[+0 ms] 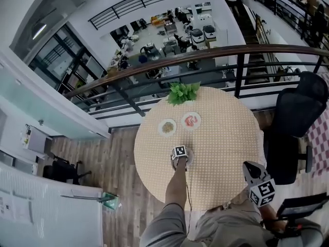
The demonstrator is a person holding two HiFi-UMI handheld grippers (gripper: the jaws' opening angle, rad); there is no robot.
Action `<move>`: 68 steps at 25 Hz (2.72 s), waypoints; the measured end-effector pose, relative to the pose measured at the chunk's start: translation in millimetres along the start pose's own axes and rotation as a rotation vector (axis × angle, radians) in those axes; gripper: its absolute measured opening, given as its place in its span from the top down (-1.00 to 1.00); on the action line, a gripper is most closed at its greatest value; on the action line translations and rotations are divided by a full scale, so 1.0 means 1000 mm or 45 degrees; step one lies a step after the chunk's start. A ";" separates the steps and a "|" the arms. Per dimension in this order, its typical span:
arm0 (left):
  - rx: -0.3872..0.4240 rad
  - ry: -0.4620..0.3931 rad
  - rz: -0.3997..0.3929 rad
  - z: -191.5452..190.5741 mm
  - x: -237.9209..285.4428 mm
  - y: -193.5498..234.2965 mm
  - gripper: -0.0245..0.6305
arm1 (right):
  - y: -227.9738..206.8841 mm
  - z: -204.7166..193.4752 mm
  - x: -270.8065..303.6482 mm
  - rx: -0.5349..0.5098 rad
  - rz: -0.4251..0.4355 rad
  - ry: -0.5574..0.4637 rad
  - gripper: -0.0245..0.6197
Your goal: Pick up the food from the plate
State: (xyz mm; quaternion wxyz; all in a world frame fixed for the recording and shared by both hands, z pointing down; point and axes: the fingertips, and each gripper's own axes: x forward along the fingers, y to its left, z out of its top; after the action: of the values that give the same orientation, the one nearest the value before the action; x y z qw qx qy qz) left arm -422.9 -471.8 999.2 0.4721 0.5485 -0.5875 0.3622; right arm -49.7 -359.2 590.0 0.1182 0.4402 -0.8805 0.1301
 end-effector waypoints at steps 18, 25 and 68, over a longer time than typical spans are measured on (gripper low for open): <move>0.081 0.032 0.033 0.002 0.004 0.000 -0.15 | -0.006 -0.003 0.001 -0.001 -0.026 0.002 0.88; 0.073 -0.067 -0.001 0.020 -0.017 -0.009 -0.15 | -0.002 0.006 -0.001 -0.006 0.001 -0.008 0.88; 0.381 -1.763 -0.284 -0.049 -0.596 -0.169 -0.15 | 0.111 0.082 -0.009 -0.211 0.416 -0.296 0.88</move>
State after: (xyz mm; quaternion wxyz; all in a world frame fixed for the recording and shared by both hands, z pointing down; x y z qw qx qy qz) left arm -276.5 -268.3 430.5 -0.0551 0.7680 -0.6367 -0.0428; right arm -141.7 -315.8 496.2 0.0292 0.2924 -0.9556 0.0230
